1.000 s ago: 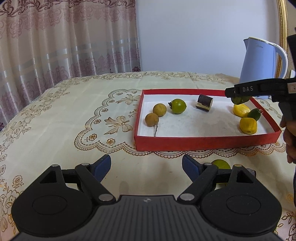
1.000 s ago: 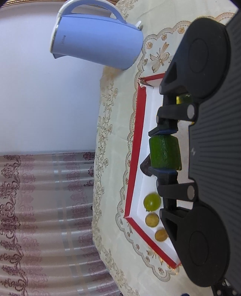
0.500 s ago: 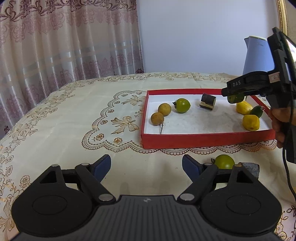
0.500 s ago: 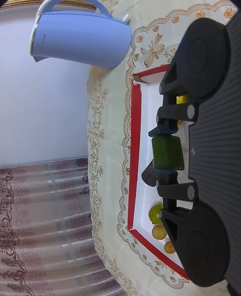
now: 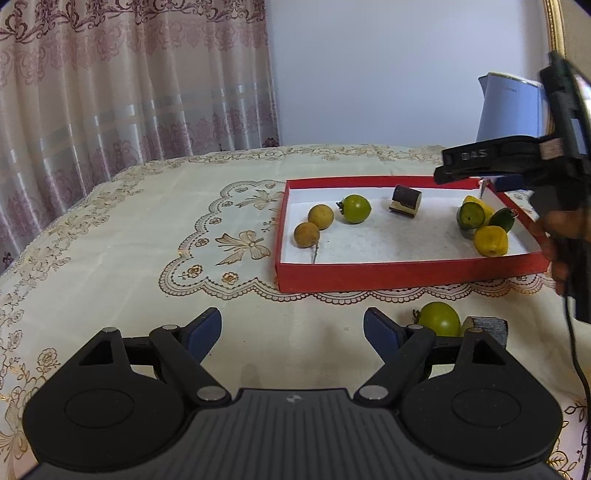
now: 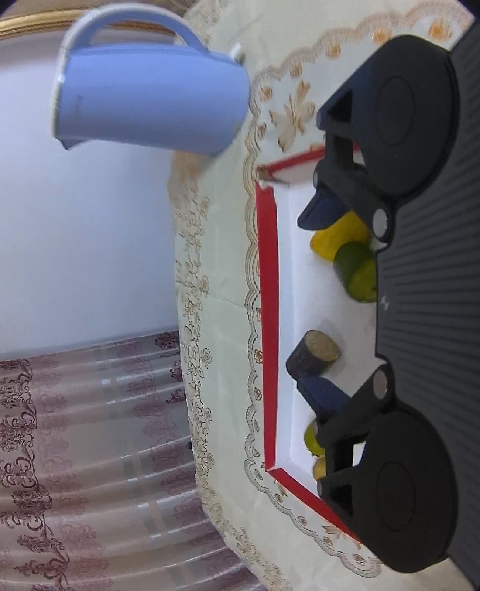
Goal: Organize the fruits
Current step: 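Lower the cucumber chunk into the tray and open the right gripper, then move the right gripper toward the dark log while left approaches the green fruit, then close the left gripper on the green round fruit on the table, then carry the green round fruit over the tray with the left gripper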
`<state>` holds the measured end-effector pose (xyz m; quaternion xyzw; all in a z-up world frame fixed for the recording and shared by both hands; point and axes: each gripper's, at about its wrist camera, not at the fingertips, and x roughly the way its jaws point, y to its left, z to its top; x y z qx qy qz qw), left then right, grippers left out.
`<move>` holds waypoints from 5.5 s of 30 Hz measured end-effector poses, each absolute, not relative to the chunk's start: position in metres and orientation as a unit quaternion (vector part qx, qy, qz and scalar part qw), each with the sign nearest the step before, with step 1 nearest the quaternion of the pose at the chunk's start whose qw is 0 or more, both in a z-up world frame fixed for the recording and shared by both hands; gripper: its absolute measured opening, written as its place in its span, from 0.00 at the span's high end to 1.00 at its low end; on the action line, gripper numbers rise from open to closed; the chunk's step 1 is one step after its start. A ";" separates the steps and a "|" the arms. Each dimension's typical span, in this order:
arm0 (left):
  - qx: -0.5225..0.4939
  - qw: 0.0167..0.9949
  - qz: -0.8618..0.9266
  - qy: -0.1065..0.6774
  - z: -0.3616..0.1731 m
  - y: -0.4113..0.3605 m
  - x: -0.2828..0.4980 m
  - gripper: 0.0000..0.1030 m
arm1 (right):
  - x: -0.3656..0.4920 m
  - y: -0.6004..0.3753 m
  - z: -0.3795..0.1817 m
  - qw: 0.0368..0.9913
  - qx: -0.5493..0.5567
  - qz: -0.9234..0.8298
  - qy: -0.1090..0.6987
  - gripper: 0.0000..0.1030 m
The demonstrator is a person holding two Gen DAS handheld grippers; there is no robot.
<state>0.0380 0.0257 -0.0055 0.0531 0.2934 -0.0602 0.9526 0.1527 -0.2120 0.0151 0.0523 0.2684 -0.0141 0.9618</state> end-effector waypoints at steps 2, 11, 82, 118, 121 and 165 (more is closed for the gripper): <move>0.052 0.953 -0.066 0.291 -0.006 0.027 0.037 0.18 | 0.131 -0.208 0.020 0.963 0.044 -0.024 0.263 0.00; 0.073 0.960 -0.032 0.268 -0.008 0.033 0.033 0.18 | 0.016 -0.186 0.013 0.970 0.026 -0.027 0.241 0.00; 0.120 0.932 -0.157 0.305 -0.036 -0.057 0.050 0.41 | -0.040 -0.218 -0.008 0.979 0.019 -0.014 0.204 0.00; 0.078 0.944 -0.099 0.304 -0.002 -0.026 0.070 0.65 | -0.045 -0.204 -0.007 0.979 -0.026 -0.018 0.201 0.00; 0.081 0.947 -0.095 0.297 0.004 -0.028 0.074 0.65 | -0.043 -0.208 -0.008 0.978 -0.016 -0.018 0.205 0.00; 0.122 0.945 -0.055 0.299 0.010 -0.070 0.175 0.65 | -0.034 -0.212 -0.013 0.975 -0.009 -0.004 0.220 0.00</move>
